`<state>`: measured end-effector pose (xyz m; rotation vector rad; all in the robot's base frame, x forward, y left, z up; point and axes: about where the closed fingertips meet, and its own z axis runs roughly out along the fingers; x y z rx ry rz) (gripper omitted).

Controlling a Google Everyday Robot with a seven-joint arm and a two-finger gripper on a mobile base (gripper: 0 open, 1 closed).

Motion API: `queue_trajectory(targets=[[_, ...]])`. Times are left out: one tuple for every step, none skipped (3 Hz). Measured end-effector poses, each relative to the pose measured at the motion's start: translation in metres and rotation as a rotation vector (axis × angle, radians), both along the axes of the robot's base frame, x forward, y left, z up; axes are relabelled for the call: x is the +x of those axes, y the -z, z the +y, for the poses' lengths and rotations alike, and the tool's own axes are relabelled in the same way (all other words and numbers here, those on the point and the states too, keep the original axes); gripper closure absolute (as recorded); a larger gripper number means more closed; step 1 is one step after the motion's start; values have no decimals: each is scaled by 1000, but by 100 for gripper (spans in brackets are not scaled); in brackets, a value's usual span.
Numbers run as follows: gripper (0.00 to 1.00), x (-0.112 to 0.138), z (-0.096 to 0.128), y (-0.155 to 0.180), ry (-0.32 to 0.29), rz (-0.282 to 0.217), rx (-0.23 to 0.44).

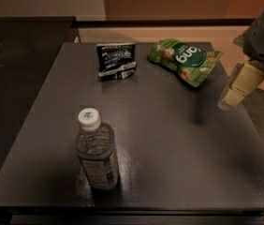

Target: Move green rice chip bag near blue plastic bottle

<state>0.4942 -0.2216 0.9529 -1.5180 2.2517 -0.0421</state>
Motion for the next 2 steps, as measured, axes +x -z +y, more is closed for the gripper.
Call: queue_trajectory(targets=[[0,36,-1,13,43,-25,73],[0,73,-2,26,77,-24,141]])
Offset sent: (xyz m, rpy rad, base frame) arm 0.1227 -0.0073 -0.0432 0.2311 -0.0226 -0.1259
